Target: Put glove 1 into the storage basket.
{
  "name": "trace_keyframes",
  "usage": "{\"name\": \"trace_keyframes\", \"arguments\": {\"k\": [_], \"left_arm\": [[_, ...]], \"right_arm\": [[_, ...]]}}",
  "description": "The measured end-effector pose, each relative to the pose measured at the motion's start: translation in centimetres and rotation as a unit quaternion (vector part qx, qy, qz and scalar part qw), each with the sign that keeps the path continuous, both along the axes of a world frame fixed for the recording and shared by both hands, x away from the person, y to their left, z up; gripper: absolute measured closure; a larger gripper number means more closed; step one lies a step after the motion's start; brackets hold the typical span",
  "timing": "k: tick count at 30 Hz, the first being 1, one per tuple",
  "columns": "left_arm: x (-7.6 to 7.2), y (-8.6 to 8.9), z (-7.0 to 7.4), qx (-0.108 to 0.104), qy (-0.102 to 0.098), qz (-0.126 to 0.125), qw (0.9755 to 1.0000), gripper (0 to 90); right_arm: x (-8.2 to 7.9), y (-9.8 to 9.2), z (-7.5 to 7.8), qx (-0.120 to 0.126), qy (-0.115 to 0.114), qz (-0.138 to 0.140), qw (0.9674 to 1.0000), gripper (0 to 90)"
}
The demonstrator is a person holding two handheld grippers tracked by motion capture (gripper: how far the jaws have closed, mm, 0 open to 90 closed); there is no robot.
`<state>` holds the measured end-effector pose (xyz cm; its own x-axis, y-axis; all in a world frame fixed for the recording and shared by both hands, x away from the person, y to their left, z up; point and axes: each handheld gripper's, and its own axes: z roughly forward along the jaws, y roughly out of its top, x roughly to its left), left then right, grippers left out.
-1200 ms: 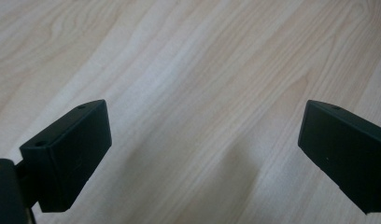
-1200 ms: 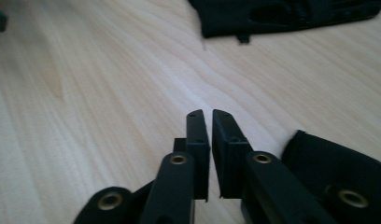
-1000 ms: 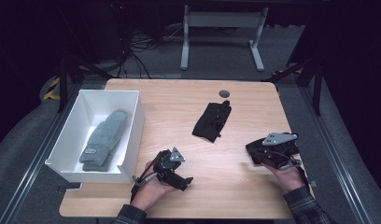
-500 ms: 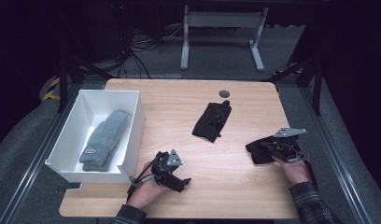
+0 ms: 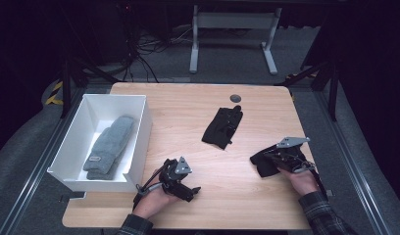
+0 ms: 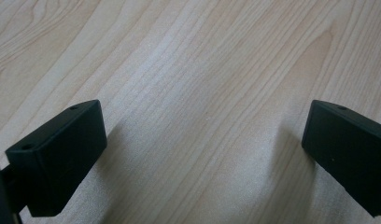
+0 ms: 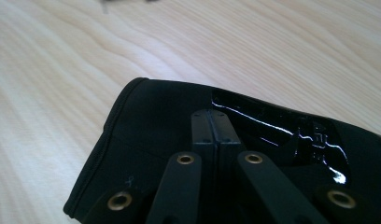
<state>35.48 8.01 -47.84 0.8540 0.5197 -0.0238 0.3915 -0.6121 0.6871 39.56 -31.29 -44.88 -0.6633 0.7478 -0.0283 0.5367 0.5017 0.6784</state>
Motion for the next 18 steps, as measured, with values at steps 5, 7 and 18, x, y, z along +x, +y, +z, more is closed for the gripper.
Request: {"name": "trace_keyframes", "arguments": {"k": [5,7,18], "left_arm": [[0.0,0.0,0.0,0.000,0.000,0.000,1.0000,0.4],[0.0,0.0,0.0,0.000,0.000,0.000,1.0000,0.4],[0.0,0.0,0.0,0.000,0.000,0.000,1.0000,0.5]], "right_arm": [[-0.8,1.7,-0.1,-0.001,0.002,0.029,0.9996,90.0],[-1.3,2.5,-0.1,-0.002,0.004,0.041,0.9991,90.0],[-3.8,5.9,-0.2,-0.004,0.006,0.100,0.9950,90.0]]}}
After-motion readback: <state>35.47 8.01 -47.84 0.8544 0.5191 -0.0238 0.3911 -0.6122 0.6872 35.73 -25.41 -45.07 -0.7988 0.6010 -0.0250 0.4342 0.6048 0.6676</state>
